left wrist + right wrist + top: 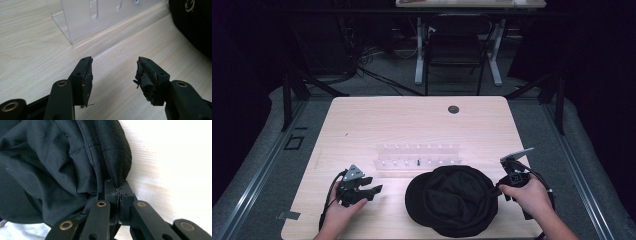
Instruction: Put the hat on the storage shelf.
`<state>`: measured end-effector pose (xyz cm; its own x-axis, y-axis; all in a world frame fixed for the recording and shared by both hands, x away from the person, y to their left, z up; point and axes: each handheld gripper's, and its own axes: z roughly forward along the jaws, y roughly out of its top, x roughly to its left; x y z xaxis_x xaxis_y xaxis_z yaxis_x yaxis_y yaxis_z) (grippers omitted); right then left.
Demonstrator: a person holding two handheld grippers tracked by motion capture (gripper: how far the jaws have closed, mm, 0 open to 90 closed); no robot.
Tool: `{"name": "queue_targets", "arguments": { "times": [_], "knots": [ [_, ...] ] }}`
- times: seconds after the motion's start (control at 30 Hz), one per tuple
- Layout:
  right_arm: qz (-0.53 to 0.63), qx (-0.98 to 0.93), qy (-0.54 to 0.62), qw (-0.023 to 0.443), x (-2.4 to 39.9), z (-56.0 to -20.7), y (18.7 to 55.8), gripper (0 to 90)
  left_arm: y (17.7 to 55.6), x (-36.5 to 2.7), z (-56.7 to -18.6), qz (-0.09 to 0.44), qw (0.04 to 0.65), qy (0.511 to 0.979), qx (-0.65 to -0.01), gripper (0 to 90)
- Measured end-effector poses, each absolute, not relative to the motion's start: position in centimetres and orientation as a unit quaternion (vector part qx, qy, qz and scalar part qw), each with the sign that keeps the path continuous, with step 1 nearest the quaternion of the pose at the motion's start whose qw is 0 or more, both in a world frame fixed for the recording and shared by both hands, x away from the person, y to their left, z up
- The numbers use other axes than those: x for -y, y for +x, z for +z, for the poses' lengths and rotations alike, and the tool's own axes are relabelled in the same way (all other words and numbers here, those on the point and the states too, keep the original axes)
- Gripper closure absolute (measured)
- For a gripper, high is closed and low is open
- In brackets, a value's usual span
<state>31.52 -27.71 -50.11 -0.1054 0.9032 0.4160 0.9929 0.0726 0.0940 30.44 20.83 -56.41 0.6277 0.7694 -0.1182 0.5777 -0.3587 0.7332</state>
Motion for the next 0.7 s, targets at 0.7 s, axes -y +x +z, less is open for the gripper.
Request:
{"name": "queue_targets", "arguments": {
  "times": [0.7],
  "knots": [
    [-0.204, 0.712, -0.656, 0.146, 27.9, -46.5, 31.4, 88.2, 30.4, -20.9, -56.4, 0.124, 0.386, 0.815, -0.414, 46.6]
  ]
}}
